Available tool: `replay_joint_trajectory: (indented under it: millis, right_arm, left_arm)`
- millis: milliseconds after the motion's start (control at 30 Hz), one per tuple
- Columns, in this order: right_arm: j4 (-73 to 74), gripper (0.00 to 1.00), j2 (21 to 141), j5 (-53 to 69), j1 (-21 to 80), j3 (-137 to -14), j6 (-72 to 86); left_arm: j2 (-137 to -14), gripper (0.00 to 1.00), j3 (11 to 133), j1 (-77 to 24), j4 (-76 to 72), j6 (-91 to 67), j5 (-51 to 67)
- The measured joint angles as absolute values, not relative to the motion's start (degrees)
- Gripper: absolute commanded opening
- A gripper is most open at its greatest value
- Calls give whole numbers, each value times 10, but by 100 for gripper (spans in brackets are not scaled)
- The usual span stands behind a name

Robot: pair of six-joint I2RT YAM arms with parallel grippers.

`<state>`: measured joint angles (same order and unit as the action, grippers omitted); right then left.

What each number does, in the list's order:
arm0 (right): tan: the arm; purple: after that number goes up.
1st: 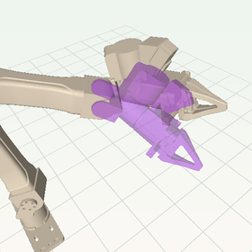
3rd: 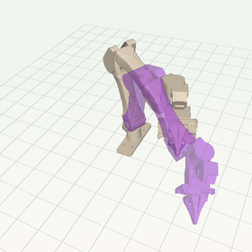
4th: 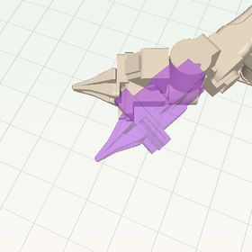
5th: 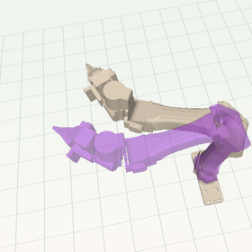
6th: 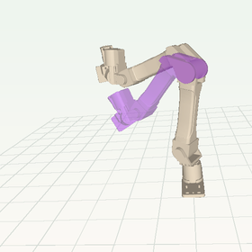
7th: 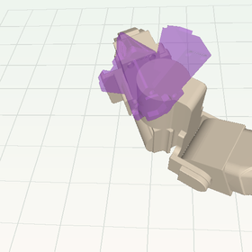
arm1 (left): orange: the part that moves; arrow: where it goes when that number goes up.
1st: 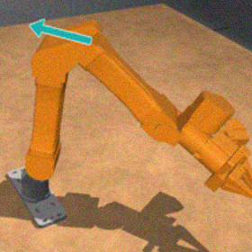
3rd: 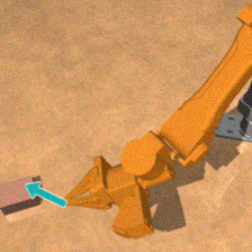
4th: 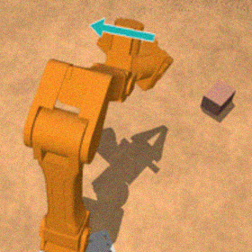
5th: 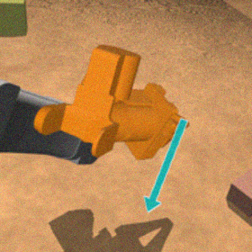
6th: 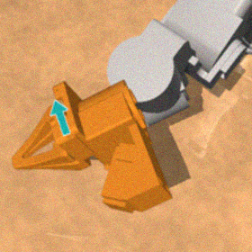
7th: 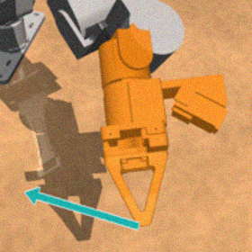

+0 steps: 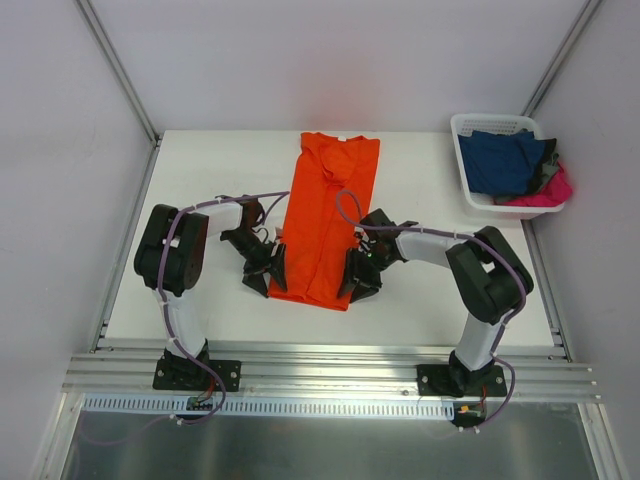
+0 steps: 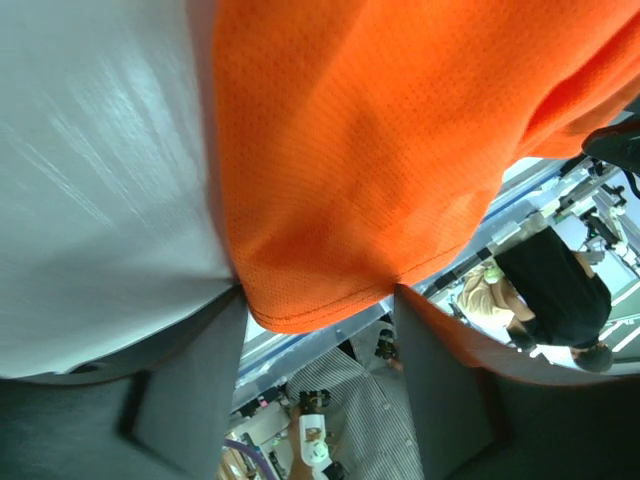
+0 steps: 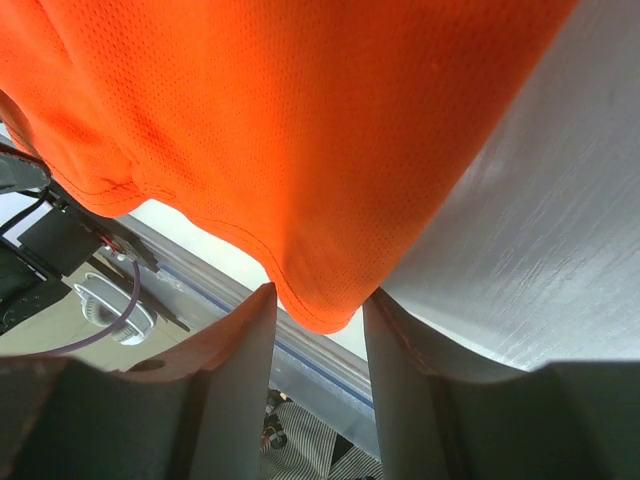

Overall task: Fold and stack the t-shirts
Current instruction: Grab the bottom of the folded rectangular tshirt with both arms

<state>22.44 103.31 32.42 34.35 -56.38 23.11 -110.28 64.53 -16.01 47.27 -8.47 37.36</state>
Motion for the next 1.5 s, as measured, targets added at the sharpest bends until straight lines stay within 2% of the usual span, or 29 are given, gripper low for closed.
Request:
replay_joint_trajectory:
  millis: [167,433,867,1000,1067,1133,1167,1200,1300,1500]
  right_arm:
    - [223,43,1034,327,343,-564,231]
    - [219,38,1030,330,344,-554,232]
    - [216,31,1007,326,347,-521,231]
    - [216,27,1007,324,350,-521,231]
    - [215,22,1007,323,352,-521,231]
    - [213,17,1007,322,354,-521,230]
    - [212,7,1007,322,355,-521,230]
    - [212,1,1007,322,355,-521,228]
    - [212,0,1007,321,355,-521,229]
    - [213,0,1007,319,355,-521,226]
  left_arm:
    - [-1106,54,646,-160,472,-85,373]
    - [-1114,40,646,-160,468,-86,374]
    - [-1115,29,646,-160,455,-84,373]
    - [-1115,25,645,-160,453,-84,373]
    - [-1115,17,643,-160,451,-85,373]
    - [-1115,13,640,-160,450,-86,372]
    - [-1115,11,639,-160,449,-85,371]
    - [-1115,9,638,-160,449,-85,371]
    - [-1115,0,637,-160,448,-86,369]
    - [-1110,0,630,-160,444,-86,368]
